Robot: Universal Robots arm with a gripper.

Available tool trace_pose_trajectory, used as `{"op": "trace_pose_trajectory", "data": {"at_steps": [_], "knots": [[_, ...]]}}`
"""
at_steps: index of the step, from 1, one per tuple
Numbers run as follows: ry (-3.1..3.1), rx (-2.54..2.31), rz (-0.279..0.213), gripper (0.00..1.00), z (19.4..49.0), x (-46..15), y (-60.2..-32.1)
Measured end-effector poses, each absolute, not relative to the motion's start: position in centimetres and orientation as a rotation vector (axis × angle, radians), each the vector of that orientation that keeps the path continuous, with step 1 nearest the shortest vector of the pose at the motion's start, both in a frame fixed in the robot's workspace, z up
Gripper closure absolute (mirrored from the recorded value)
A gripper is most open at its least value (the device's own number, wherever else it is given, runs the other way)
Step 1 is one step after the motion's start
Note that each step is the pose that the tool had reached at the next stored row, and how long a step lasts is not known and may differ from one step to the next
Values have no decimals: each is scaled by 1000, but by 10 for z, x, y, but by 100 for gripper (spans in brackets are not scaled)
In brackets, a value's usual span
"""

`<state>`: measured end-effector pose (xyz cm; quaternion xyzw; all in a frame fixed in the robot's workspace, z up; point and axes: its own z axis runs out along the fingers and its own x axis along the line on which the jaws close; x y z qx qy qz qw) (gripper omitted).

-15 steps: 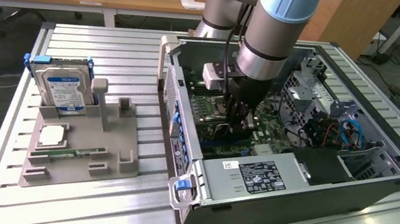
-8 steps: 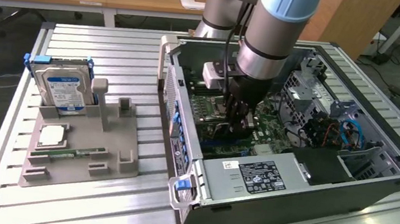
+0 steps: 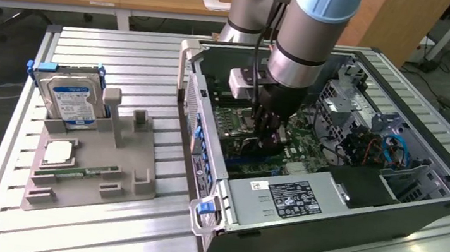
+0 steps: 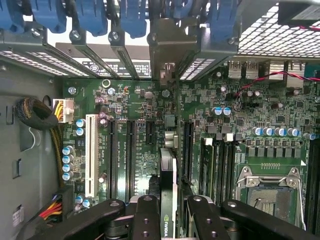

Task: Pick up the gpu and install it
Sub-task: 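Insert the gpu into the slot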

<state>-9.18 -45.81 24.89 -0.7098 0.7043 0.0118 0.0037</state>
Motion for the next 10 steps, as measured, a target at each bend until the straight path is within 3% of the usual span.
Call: {"op": "trace_pose_trajectory", "data": {"at_steps": [10], "knots": [[2207,-2224,37,74,253,-92,-458]]}}
